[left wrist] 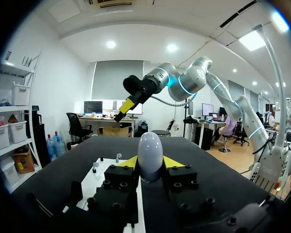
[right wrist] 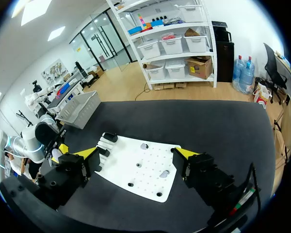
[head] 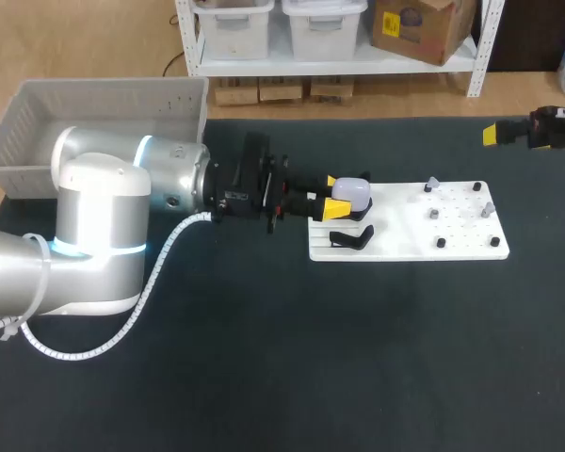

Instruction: Pick up each earbud case from the left stands, insert the matching earbuds, close the lid, and place the case in the box.

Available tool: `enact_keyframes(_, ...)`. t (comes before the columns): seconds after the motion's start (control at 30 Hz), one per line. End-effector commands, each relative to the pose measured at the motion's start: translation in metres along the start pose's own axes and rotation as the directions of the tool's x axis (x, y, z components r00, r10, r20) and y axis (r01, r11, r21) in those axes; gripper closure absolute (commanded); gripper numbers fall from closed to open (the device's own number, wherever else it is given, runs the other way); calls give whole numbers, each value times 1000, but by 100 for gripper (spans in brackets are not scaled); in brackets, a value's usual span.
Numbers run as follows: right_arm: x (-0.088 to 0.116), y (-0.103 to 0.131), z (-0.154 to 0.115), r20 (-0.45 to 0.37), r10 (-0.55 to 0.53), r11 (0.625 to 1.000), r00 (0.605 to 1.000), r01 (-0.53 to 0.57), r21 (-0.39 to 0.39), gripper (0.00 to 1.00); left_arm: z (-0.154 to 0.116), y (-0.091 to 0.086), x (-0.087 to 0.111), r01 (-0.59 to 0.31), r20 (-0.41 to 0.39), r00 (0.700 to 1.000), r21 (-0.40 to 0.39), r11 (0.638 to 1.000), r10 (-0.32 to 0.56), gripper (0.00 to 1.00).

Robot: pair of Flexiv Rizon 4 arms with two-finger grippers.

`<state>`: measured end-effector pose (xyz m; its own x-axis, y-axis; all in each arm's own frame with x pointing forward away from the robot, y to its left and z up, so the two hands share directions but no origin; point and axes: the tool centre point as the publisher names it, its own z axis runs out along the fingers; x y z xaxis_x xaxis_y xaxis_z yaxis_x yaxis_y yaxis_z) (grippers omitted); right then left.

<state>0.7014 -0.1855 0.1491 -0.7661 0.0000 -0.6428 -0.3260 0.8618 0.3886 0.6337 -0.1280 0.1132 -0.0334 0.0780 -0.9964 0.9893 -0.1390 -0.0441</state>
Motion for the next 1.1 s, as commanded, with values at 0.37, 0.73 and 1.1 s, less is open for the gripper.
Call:
enact_keyframes(0.37,30,65,-42,37,-169,985,985,170,-16,0,0,0,1,-2,3,1000,-1,1000,2,100)
enact_keyframes(0.73,59,135,-48,29,-233,969,972,235,-73,0,0,0,1,-2,3,1000,-1,1000,2,100)
enact_keyframes(1.1,76,175,-7,-28,-239,958,971,231,-169,0,0,0,1,-2,3,1000,-1,1000,2,100)
